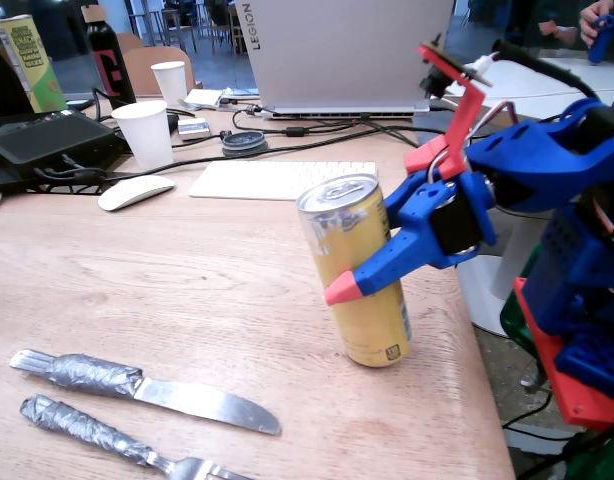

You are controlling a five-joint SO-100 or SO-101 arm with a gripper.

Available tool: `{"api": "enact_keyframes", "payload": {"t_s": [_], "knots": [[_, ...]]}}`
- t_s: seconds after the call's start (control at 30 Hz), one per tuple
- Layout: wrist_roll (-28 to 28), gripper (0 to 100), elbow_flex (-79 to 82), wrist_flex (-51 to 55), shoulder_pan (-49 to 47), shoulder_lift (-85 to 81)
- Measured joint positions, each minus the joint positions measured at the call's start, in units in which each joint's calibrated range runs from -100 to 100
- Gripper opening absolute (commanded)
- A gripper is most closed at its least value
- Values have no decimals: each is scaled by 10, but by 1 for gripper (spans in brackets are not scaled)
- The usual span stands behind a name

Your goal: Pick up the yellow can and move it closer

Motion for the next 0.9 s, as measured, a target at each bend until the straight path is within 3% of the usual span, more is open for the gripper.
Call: {"api": "enact_keyframes", "payload": {"t_s": [0.9], "knots": [[2, 20, 0, 0, -5, -1]]}}
